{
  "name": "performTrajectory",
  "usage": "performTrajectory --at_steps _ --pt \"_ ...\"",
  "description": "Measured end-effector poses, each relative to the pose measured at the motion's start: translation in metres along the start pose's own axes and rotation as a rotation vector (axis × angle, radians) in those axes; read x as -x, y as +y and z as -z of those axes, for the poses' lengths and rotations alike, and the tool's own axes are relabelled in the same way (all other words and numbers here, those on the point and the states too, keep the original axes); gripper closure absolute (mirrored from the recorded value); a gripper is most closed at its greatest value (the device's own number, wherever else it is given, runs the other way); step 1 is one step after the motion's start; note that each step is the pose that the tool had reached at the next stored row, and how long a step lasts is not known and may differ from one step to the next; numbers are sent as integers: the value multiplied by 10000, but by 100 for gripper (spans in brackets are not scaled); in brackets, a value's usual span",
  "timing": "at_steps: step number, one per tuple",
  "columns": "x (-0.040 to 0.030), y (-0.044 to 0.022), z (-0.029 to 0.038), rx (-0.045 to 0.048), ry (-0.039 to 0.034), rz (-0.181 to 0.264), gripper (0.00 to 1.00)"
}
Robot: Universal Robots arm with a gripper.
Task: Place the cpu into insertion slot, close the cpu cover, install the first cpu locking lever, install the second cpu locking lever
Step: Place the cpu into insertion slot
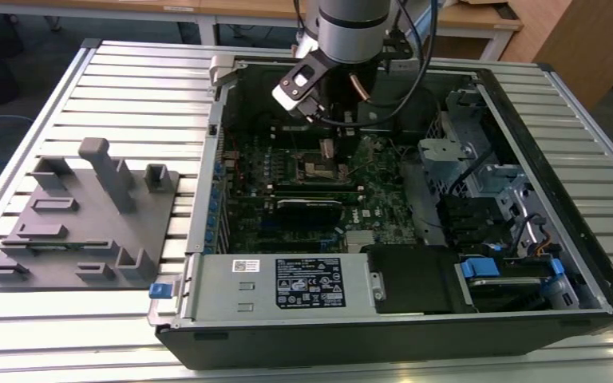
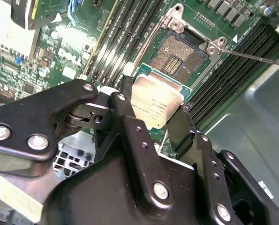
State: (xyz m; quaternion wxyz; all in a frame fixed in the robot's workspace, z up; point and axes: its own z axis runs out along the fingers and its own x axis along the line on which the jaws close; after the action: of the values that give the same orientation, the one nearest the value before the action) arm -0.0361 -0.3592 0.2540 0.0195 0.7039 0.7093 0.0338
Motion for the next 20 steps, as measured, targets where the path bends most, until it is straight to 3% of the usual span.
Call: performTrajectory --at_steps 4,7,8,20 --pt "0 0 -1 -6 -1 -7 46" --pt "-1 1 -1 -200 -1 -10 46" --pt "0 1 -1 -219 -1 -10 46" --pt "0 1 -7 -226 -25 -9 46"
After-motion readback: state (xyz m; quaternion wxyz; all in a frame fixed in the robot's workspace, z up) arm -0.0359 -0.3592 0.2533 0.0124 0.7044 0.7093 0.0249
